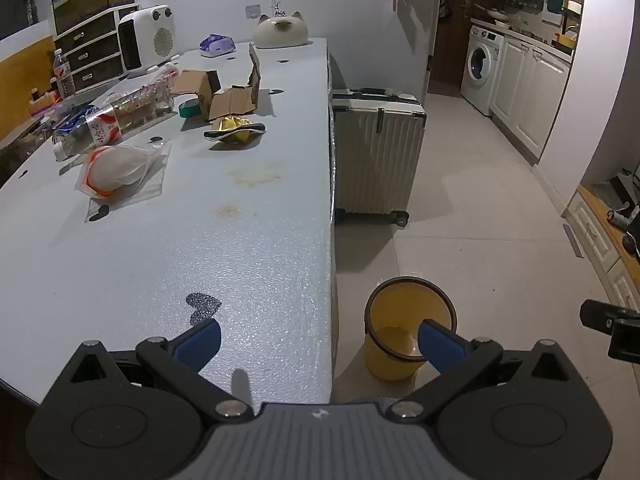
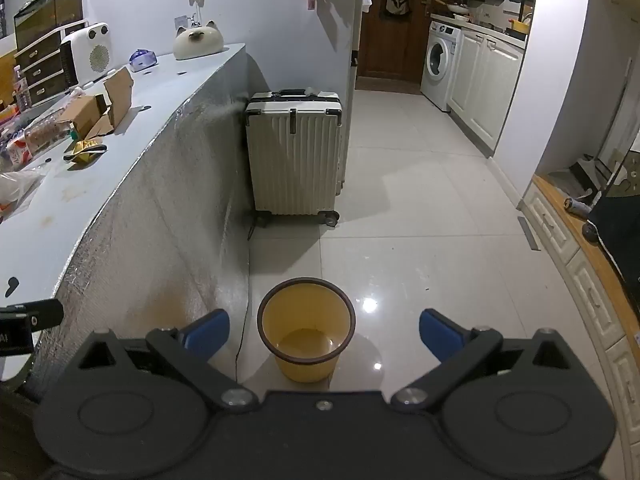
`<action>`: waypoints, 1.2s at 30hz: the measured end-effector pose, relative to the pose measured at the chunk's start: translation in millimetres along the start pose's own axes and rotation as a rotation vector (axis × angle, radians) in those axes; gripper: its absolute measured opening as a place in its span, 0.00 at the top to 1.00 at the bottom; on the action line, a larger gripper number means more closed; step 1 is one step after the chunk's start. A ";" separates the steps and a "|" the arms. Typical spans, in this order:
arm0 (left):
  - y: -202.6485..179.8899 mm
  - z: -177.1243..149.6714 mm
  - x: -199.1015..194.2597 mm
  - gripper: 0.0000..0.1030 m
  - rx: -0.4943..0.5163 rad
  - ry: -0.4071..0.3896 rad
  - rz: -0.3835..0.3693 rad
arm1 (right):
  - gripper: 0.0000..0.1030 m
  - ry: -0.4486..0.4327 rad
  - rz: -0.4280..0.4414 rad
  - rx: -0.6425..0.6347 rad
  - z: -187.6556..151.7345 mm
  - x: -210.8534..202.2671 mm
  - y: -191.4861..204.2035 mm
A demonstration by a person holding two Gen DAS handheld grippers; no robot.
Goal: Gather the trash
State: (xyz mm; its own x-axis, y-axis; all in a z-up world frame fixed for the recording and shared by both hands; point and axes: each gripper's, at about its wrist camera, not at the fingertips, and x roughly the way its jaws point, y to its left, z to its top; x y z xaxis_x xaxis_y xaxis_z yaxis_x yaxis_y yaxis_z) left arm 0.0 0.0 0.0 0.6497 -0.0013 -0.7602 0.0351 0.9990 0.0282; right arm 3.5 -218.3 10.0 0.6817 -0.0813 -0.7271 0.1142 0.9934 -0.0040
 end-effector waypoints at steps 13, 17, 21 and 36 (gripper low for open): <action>0.9 3.4 0.2 0.00 0.002 -0.007 -0.005 | 0.01 -0.013 -0.007 -0.004 -1.5 -6.2 0.6; 0.5 4.4 0.0 0.00 0.000 -0.013 -0.006 | 0.01 -0.012 -0.007 -0.004 -1.5 -5.0 0.9; 1.4 3.6 0.2 0.00 -0.001 -0.016 -0.008 | 0.01 -0.012 -0.008 -0.004 -1.7 -4.8 1.9; 0.6 0.5 -2.7 0.00 -0.004 -0.020 -0.011 | 0.01 -0.014 -0.010 -0.003 0.2 -8.2 0.1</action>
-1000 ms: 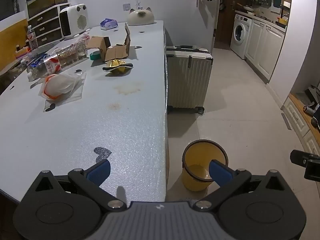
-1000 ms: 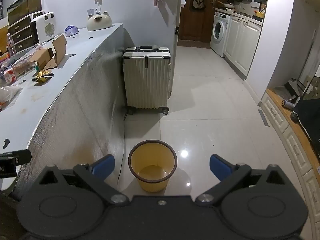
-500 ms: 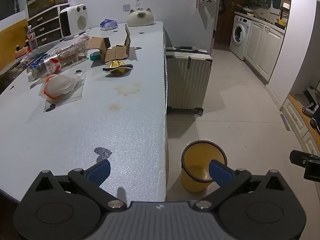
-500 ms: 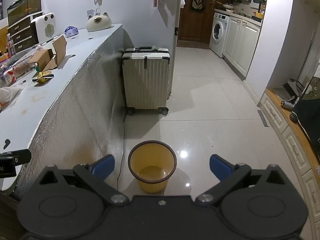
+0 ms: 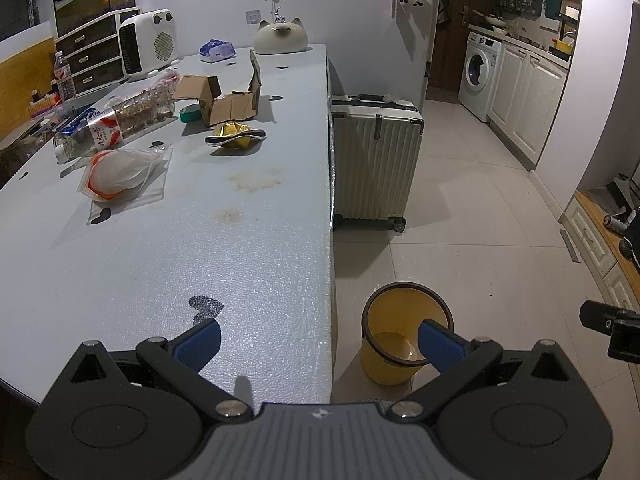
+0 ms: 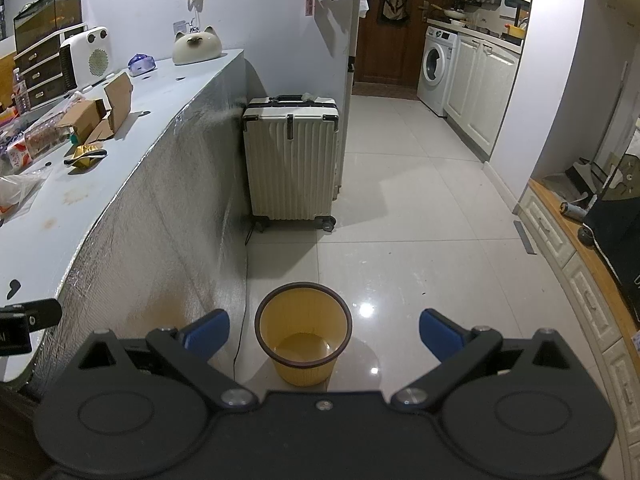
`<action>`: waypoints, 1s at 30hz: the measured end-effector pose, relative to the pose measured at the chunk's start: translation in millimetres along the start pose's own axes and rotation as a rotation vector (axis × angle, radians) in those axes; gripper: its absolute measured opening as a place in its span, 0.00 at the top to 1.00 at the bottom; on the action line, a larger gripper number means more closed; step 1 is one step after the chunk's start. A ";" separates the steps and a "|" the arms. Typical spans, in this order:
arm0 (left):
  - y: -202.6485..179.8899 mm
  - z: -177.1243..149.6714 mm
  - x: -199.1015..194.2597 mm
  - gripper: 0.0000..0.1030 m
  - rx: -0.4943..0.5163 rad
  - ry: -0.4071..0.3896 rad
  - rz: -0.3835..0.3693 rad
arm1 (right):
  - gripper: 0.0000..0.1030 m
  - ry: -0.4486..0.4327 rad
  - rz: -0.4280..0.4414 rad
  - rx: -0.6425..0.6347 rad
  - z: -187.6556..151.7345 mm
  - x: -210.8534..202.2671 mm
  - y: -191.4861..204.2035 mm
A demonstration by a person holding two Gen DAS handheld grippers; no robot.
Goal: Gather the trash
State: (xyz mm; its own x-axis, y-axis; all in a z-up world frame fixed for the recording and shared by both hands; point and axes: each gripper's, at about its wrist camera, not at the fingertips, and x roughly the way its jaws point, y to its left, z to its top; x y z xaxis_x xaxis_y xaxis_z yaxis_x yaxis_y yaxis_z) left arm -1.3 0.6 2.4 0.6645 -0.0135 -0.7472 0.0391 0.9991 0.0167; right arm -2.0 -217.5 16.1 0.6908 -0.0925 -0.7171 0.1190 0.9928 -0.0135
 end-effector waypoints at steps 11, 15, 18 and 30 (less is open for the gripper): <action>-0.2 -0.2 -0.1 0.00 -0.002 -0.002 0.000 | 0.01 -0.001 -0.001 0.000 0.0 -0.3 -0.3; -0.2 -0.4 -0.2 0.00 -0.001 -0.002 0.000 | 0.01 -0.001 -0.001 -0.001 0.1 -0.3 -0.4; -0.6 0.6 -3.8 0.00 0.001 -0.004 0.000 | 0.01 -0.001 -0.001 -0.001 0.2 -0.7 -0.6; -2.7 5.1 -6.7 0.00 0.003 -0.009 0.000 | 0.01 -0.002 0.000 -0.001 0.0 -0.8 -0.1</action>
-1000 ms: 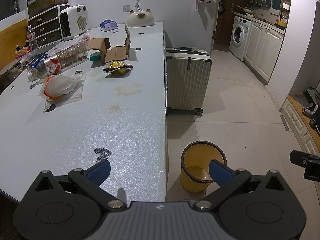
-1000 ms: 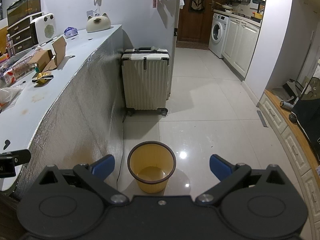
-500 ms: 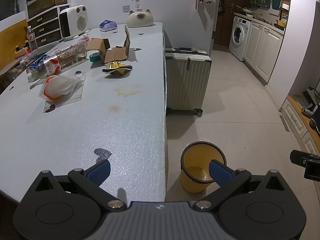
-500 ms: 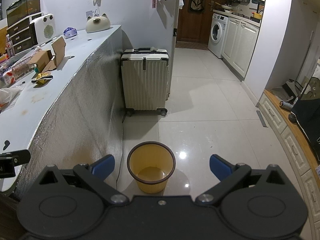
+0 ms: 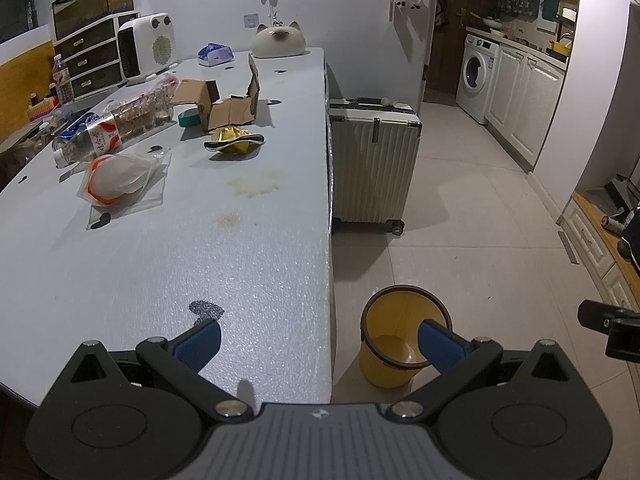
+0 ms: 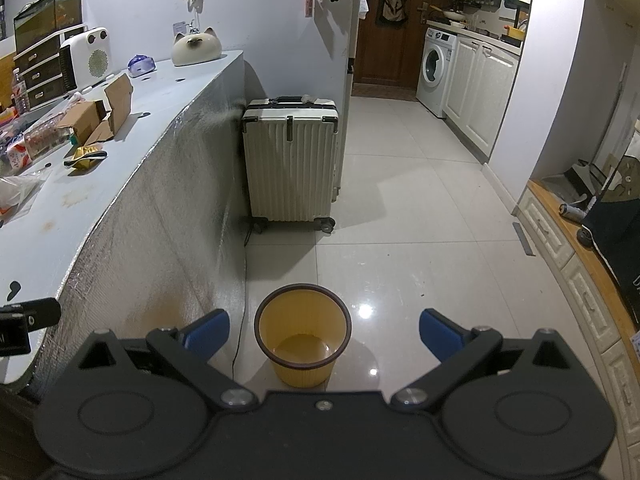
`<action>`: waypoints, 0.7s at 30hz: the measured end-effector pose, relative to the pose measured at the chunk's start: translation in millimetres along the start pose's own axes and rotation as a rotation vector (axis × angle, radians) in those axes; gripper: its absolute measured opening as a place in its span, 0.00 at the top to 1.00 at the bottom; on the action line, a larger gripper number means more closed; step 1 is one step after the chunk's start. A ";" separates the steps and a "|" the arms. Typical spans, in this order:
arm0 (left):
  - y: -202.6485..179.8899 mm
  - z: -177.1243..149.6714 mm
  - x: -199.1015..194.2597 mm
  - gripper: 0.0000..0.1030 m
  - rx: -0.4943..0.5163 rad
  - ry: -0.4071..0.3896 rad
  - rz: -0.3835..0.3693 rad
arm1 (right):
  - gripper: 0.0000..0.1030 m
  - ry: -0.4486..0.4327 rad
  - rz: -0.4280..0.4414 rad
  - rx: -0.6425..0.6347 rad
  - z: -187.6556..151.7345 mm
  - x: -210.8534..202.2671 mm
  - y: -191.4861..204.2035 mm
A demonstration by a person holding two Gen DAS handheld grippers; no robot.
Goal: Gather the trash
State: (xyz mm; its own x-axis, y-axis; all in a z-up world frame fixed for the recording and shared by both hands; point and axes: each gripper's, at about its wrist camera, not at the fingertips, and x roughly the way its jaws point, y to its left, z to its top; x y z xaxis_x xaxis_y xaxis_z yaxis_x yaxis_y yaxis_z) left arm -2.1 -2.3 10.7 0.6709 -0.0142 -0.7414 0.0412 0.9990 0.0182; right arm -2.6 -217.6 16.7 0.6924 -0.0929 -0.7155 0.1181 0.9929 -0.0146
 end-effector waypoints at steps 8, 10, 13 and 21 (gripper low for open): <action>0.5 -0.9 -0.3 0.00 -0.001 -0.006 -0.002 | 0.01 -0.001 -0.002 0.001 1.4 -1.2 -0.6; 0.4 -0.7 -0.3 0.00 -0.001 -0.006 -0.003 | 0.01 -0.001 -0.002 0.001 1.3 -1.2 -0.6; 0.4 -0.7 -0.4 0.00 -0.002 -0.005 -0.002 | 0.01 -0.003 -0.003 0.001 2.4 -2.5 -0.9; 1.2 0.6 -2.2 0.00 -0.003 -0.011 -0.004 | 0.01 -0.004 -0.003 0.002 2.5 -3.0 -0.9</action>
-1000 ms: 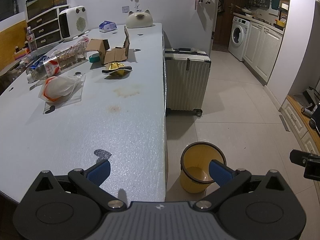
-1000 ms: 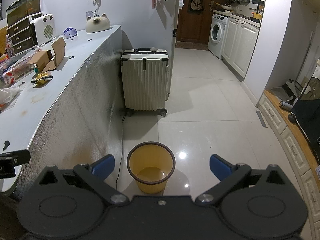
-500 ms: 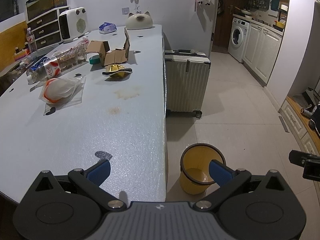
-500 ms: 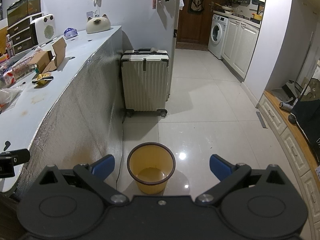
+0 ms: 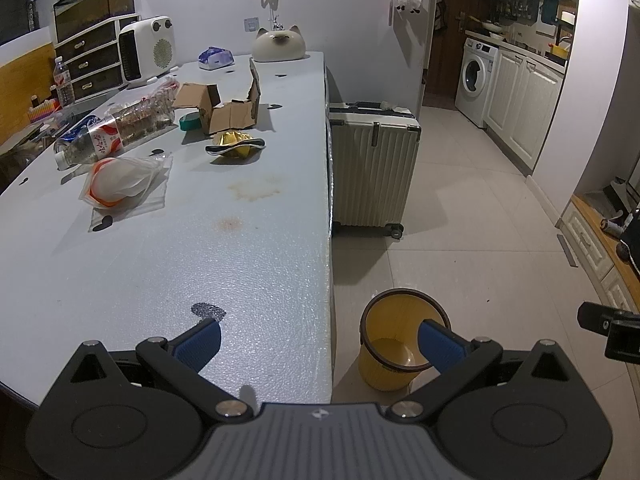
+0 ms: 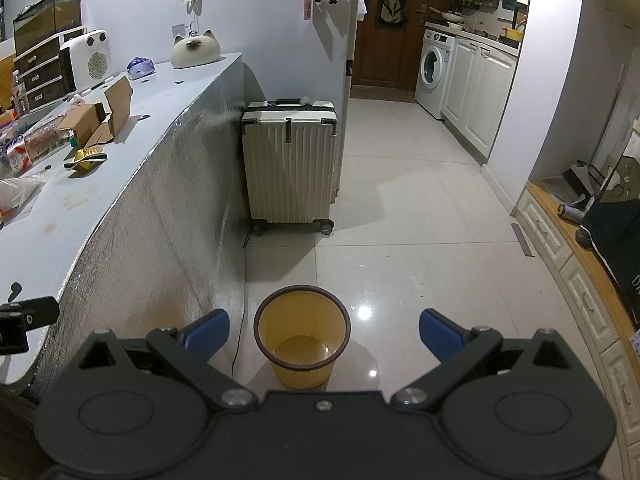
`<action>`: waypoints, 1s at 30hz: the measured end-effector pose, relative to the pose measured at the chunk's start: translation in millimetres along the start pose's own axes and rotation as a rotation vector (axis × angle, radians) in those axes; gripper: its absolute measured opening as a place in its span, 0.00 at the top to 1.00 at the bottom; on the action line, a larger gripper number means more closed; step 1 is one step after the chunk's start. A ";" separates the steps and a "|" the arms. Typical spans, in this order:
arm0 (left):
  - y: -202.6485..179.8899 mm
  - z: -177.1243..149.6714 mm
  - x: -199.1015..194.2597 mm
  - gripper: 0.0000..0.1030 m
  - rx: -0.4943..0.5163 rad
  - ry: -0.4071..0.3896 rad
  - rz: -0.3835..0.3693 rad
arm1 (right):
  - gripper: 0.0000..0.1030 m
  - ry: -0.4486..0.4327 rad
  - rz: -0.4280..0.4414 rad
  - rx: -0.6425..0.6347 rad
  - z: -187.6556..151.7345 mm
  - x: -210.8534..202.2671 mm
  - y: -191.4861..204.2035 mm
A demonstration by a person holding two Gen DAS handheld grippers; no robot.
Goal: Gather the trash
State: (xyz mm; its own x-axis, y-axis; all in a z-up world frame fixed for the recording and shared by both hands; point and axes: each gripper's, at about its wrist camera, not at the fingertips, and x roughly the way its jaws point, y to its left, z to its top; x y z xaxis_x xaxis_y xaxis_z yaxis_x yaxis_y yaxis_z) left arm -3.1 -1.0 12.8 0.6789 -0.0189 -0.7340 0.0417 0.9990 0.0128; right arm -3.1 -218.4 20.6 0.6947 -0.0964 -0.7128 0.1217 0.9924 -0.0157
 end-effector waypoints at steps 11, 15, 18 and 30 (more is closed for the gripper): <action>0.7 -2.2 -2.9 0.00 -0.001 -0.007 -0.005 | 0.01 -0.003 0.000 0.001 1.1 -1.9 -0.7; 2.7 -4.5 -4.8 0.00 0.001 -0.021 -0.005 | 0.01 -0.008 0.000 0.003 3.5 -6.2 -2.6; 5.1 -5.2 -6.7 0.00 -0.003 -0.030 -0.004 | 0.01 -0.016 -0.004 0.003 1.3 -11.0 -2.2; 43.3 12.1 -19.3 0.00 -0.046 -0.105 0.050 | 0.01 -0.083 -0.008 -0.015 23.3 -15.6 19.8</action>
State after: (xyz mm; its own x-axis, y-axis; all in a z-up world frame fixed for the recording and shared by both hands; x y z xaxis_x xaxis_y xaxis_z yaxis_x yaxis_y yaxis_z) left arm -5.5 42.1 35.7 0.7528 0.0289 -0.6577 -0.0261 0.9996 0.0141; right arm 5.0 -199.0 47.7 0.7502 -0.1100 -0.6520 0.1172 0.9926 -0.0325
